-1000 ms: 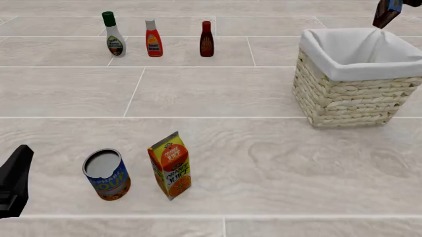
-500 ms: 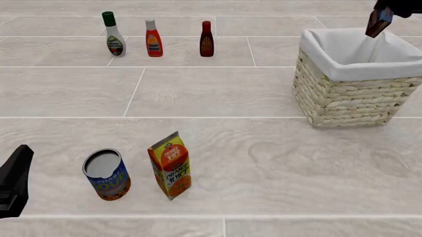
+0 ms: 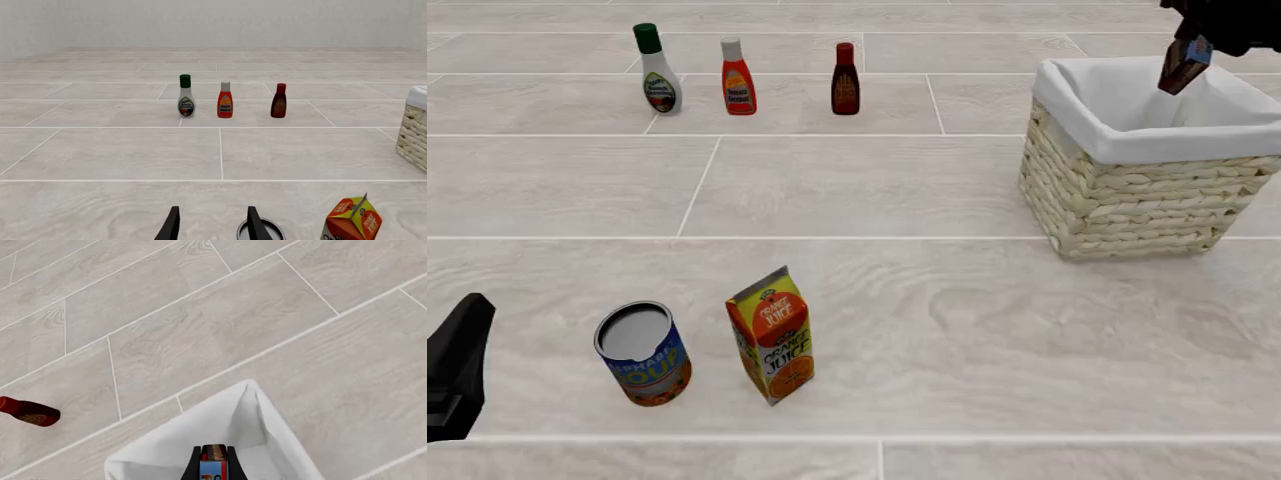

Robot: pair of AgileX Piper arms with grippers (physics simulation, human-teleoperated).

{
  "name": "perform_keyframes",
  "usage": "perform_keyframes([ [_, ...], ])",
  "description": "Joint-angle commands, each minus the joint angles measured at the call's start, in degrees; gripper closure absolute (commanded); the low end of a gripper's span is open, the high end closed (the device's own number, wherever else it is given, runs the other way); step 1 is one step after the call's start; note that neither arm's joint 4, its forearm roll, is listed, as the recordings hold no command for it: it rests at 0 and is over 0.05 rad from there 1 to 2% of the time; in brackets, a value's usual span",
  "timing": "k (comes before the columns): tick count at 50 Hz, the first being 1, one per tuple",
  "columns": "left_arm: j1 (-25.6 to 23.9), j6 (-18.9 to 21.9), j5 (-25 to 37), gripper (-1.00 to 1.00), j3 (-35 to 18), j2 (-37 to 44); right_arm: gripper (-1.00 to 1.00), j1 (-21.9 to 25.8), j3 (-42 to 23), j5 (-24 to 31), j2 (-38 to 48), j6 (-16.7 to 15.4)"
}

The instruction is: Pick the chocolate pudding and place it in the basket.

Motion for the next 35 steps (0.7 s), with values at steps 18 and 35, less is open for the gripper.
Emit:
perform_keyframes([
  [18, 0.0, 0.0, 0.0, -1.0, 0.0, 0.0, 1.0, 0.9, 3.3, -3.1, 1.5, 1.8],
  [35, 0.0, 0.0, 0.0, -1.0, 0.0, 0.0, 1.0, 0.2, 5.2, -3.8, 1.5, 1.7],
])
